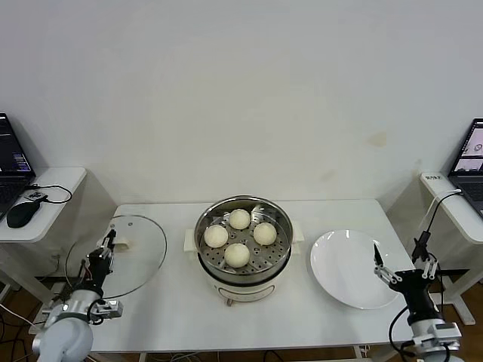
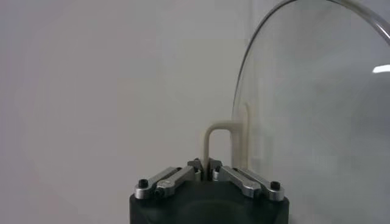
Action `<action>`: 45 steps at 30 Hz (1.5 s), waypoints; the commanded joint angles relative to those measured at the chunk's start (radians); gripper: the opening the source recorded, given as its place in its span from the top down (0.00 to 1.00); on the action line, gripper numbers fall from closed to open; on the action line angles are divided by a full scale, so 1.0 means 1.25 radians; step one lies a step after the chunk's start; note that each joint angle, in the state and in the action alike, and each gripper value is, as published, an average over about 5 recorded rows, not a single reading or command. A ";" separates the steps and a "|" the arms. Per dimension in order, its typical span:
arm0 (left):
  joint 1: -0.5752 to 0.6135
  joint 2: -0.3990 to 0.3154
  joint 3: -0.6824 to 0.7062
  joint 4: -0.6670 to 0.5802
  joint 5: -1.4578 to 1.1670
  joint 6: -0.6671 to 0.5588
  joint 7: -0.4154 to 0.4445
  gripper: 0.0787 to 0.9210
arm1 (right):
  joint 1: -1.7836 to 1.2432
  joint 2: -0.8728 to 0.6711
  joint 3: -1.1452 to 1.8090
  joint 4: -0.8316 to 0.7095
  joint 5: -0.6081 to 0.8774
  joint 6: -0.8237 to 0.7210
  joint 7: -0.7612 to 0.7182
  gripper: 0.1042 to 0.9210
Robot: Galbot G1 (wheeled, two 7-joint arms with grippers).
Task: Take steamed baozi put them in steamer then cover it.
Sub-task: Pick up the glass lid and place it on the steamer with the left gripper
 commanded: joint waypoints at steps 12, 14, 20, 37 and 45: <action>-0.137 0.195 0.307 -0.294 -0.223 0.280 0.104 0.94 | 0.012 0.072 -0.057 -0.052 -0.134 0.009 0.010 0.12; -0.188 0.175 0.362 -0.260 -0.197 0.297 0.109 0.94 | 0.018 0.085 -0.061 -0.067 -0.153 0.013 0.015 0.12; -0.331 0.062 0.513 -0.200 -0.064 0.366 0.178 0.94 | 0.037 0.112 -0.061 -0.086 -0.182 0.017 0.031 0.12; -0.392 -0.233 0.612 -0.067 0.250 0.359 0.327 0.94 | 0.048 0.152 -0.059 -0.108 -0.261 0.032 0.051 0.12; -0.377 -0.279 0.617 -0.023 0.279 0.354 0.328 0.94 | 0.051 0.154 -0.066 -0.123 -0.265 0.037 0.051 0.12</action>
